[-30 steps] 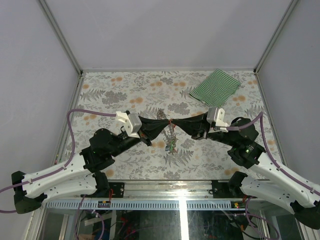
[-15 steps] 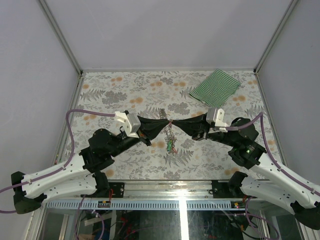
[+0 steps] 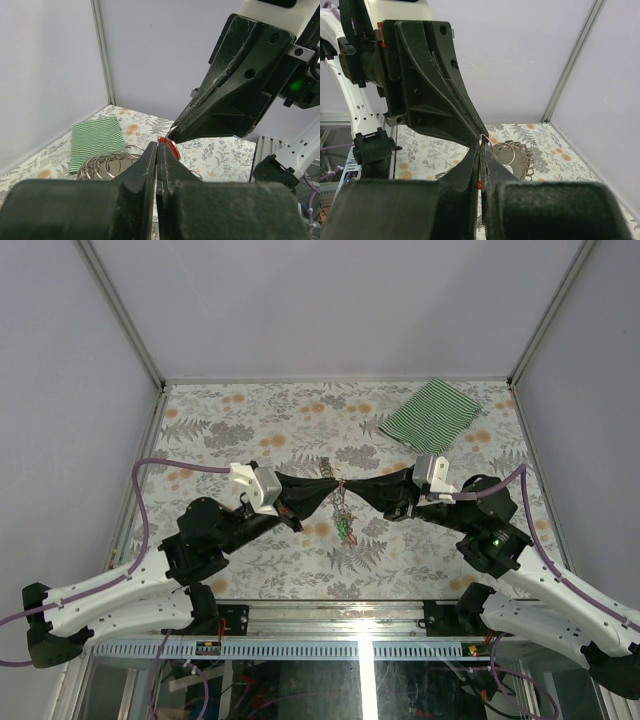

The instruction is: Put the keys on the keyring

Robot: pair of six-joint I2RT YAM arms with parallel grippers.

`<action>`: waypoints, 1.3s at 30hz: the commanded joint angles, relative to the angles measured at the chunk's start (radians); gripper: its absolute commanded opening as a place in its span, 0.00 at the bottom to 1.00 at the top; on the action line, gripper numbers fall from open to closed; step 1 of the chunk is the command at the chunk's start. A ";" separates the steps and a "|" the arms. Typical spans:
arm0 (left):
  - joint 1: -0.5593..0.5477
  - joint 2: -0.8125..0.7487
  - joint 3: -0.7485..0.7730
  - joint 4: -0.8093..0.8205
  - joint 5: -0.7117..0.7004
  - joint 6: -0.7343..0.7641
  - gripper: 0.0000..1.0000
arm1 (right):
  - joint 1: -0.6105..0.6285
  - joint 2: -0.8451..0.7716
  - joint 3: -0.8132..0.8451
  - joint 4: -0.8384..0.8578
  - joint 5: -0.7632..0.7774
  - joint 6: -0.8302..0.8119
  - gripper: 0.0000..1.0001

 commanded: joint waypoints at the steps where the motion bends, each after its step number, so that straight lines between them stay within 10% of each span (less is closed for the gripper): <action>1: -0.008 -0.001 0.042 0.087 0.010 0.017 0.00 | -0.001 0.003 0.020 0.061 -0.008 0.012 0.00; 39: -0.007 -0.013 0.040 0.088 0.035 0.048 0.00 | -0.001 -0.014 0.043 -0.054 0.175 0.037 0.00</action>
